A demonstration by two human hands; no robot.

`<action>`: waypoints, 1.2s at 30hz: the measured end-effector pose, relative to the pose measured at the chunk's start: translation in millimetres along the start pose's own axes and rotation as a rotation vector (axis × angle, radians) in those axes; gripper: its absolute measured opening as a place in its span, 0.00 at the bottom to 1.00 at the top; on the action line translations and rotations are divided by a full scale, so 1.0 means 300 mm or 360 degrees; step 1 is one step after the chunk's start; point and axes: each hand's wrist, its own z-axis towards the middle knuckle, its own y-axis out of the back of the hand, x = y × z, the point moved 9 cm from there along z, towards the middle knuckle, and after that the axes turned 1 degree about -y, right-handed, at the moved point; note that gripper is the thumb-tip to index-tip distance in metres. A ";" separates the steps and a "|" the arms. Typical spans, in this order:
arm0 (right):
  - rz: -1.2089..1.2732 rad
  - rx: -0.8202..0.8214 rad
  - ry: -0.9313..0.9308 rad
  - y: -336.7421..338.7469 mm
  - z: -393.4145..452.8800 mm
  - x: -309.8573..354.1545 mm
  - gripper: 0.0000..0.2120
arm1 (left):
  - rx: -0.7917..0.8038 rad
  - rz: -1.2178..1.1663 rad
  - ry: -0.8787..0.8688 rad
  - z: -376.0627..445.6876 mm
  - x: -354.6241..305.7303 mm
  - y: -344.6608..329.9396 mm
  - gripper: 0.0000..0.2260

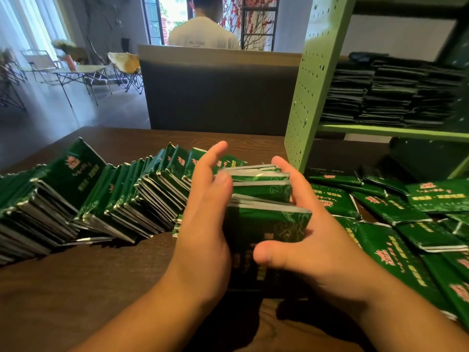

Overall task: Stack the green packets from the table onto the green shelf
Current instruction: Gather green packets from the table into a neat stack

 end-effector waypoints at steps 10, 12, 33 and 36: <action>0.0241 0.0075 0.0237 -0.009 -0.018 0.054 0.79 | 0.0186 0.0275 -0.0044 0.010 -0.009 -0.038 0.16; 0.0238 0.0109 0.0367 -0.028 -0.026 0.091 0.66 | 0.0114 0.0283 -0.0010 0.011 -0.006 -0.022 0.18; 0.0107 -0.0845 0.0280 0.086 -0.046 0.063 0.04 | -0.0049 0.0260 0.0004 -0.043 0.021 -0.037 0.15; 0.0179 -0.0809 0.0330 0.086 -0.051 0.065 0.03 | -0.0018 0.0183 -0.0061 -0.047 0.013 -0.048 0.16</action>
